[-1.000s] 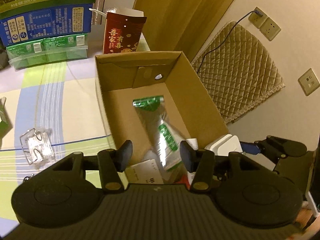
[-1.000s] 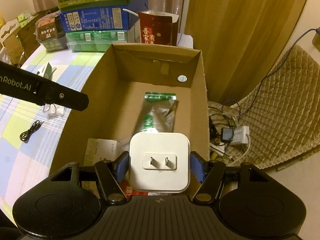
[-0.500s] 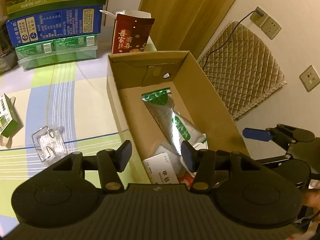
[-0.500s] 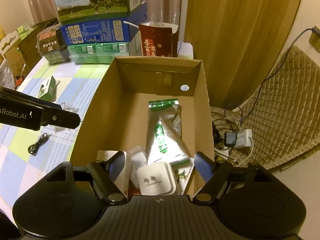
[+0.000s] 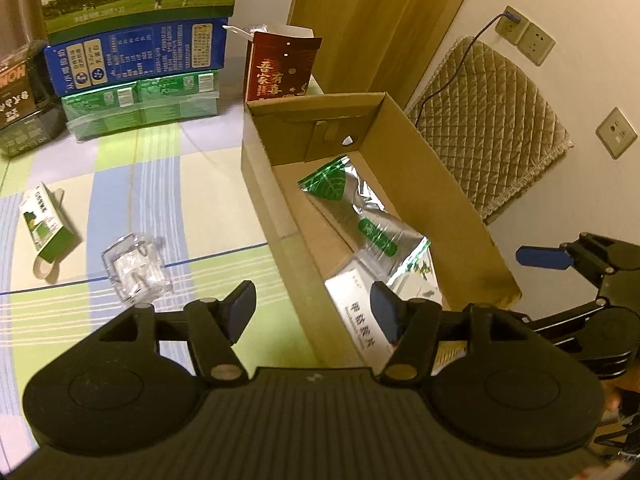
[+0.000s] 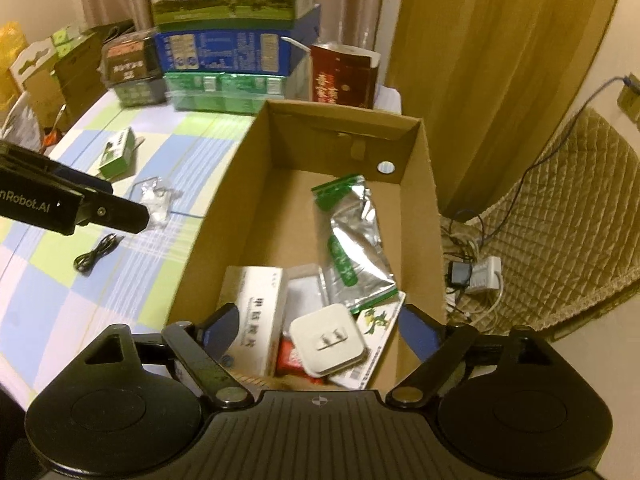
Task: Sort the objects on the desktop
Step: 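Withdraw both tools from the cardboard box back over the table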
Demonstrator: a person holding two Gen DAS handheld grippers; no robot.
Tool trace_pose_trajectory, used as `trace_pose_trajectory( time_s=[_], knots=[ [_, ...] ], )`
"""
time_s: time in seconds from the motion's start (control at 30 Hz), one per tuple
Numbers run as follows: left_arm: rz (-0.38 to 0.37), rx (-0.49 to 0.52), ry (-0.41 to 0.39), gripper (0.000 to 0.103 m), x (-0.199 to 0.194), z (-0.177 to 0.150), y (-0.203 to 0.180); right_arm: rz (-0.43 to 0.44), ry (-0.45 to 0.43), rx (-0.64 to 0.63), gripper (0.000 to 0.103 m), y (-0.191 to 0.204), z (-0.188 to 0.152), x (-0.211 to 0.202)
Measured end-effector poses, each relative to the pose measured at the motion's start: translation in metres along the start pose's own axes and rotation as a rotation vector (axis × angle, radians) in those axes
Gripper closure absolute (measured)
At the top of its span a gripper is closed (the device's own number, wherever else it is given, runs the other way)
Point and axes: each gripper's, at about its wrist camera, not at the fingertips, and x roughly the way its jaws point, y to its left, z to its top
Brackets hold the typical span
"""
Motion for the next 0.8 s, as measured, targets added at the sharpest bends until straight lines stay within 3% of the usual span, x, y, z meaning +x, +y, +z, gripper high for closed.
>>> trace_pose_trajectory(
  time_s=[0.47, 0.8],
  knots=[
    [0.071, 0.037, -0.064, 0.014, -0.059, -0.038, 0.029, 0.001, -0.045, -0.094, 0.006, 0.055, -0.002, -0.026],
    [0.163, 0.037, -0.115, 0.008, -0.092, -0.056, 0.060, 0.017, -0.075, -0.151, 0.005, 0.085, 0.004, -0.038]
  ],
)
